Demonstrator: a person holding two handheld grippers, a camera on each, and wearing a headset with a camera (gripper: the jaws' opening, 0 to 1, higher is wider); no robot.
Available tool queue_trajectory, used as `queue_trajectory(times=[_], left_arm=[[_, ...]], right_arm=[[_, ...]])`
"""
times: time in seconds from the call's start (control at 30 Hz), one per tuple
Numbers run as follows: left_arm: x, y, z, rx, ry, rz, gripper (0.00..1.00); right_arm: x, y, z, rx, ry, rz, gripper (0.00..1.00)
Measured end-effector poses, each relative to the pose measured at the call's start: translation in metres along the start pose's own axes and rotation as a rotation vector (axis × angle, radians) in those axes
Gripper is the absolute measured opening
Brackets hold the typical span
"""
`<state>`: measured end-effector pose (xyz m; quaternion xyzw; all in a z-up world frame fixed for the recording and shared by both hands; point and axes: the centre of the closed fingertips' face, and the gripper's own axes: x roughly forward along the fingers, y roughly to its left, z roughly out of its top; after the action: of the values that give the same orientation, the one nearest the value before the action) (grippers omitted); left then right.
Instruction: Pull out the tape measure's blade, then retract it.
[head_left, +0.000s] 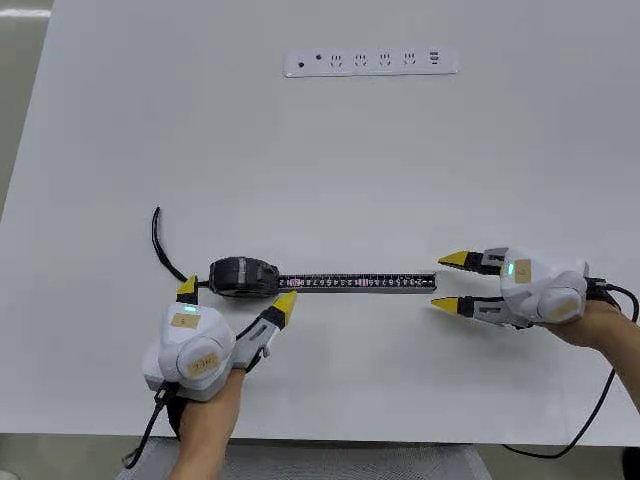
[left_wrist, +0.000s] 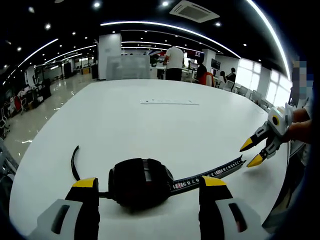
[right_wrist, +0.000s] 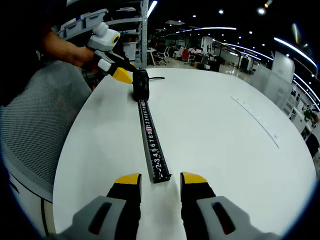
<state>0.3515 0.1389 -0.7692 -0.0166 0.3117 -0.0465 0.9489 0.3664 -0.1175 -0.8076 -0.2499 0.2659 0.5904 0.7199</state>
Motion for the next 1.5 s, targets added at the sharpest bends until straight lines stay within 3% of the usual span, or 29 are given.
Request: queue_trajectory(times=[0.27, 0.53, 0.77, 1.13, 1.5], left_arm=[[0.008, 0.006, 0.001, -0.037, 0.006, 0.022, 0.73], [0.016, 0.009, -0.004, -0.056, 0.022, 0.035, 0.64], [0.020, 0.013, -0.007, -0.037, 0.028, 0.053, 0.59], [0.023, 0.013, -0.009, -0.045, 0.027, 0.076, 0.61], [0.025, 0.013, -0.011, -0.005, 0.033, 0.102, 0.61]], right_arm=[[0.009, 0.000, -0.004, -0.014, 0.023, 0.037, 0.22], [0.012, 0.001, -0.008, -0.020, 0.035, 0.053, 0.15], [0.014, 0.002, -0.009, -0.019, 0.039, 0.056, 0.14], [0.015, 0.001, -0.011, -0.035, 0.046, 0.046, 0.14], [0.015, 0.000, -0.012, -0.020, 0.057, 0.040, 0.12]])
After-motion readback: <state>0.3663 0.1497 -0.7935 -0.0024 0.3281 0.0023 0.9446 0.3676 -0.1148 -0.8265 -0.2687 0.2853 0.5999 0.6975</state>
